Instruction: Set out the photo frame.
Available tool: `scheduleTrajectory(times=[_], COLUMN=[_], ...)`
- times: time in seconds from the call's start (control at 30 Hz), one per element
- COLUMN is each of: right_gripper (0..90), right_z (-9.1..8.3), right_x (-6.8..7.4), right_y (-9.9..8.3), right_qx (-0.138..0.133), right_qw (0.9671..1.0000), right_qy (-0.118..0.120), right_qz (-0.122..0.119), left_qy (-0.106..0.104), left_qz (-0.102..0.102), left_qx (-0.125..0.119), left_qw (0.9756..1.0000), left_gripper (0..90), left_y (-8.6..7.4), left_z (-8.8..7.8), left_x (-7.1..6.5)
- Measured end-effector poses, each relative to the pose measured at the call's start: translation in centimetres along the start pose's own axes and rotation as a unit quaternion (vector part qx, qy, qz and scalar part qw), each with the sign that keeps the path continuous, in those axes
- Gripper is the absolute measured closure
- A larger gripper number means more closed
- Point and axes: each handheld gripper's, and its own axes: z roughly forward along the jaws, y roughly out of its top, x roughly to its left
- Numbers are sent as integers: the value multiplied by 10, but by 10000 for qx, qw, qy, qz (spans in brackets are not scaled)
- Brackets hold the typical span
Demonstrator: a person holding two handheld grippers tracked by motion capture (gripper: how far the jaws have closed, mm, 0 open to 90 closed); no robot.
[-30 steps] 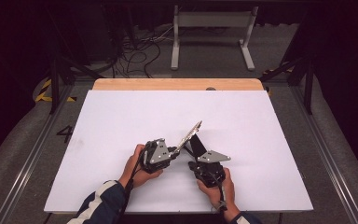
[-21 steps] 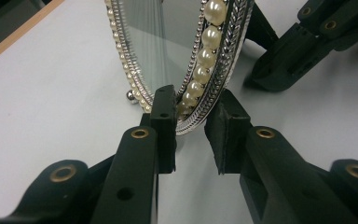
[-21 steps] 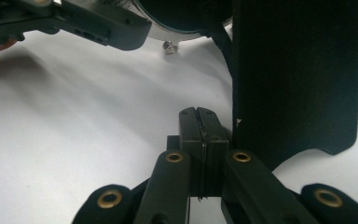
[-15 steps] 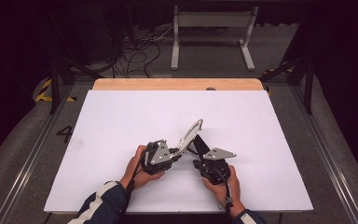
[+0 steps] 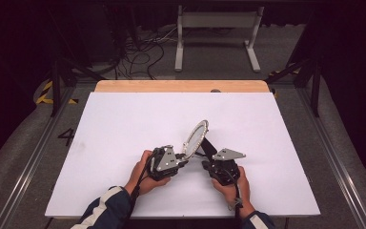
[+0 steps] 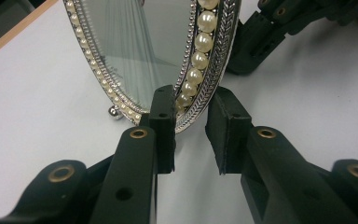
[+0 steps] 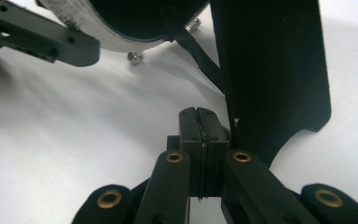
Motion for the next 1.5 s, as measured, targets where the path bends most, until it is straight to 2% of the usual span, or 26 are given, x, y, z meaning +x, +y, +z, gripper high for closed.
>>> scheduleTrajectory(times=[0.13, 0.47, 0.63, 0.83, 1.07, 1.1, 1.2, 1.33, 1.43, 1.5], right_gripper=[900, 900, 900, 900, 900, 900, 892, 841, 802, 764], right_z=[0, 2, 2, 3, 3, 3, 2, -1, -7, -12], right_x=[-6, -9, -14, -17, -19, -19, -19, -17, -12, -8], right_y=[0, 2, 3, 4, 4, 4, 3, 3, 3, 3], right_qx=[-28, 29, 30, 31, 20, 25, 2, -79, -295, -444], right_qw=[10000, 9999, 9999, 9999, 9998, 9998, 9998, 9999, 9994, 9988], right_qy=[4, -44, -78, -143, -175, -184, -200, -136, 1, 71], right_qz=[-10, -85, -57, -40, -26, -38, -54, -51, -175, -204], left_qy=[-79, -102, -88, -180, -235, -299, -244, -238, -196, -126], left_qz=[-45, -114, -174, -305, -332, -347, -248, -340, -364, -448], left_qx=[-39, -68, -64, -96, -79, -124, -141, -167, -115, -146], left_qw=[10000, 9999, 9998, 9993, 9991, 9989, 9993, 9990, 9991, 9988], left_gripper=[755, 752, 751, 756, 761, 775, 786, 771, 744, 711], left_y=[0, 1, 2, 2, 2, 2, 4, 1, -6, -11], left_z=[1, 3, 5, 7, 6, 4, -7, -24, -39, -47], left_x=[0, 0, -2, -1, -1, -1, -1, 0, 1, 3])
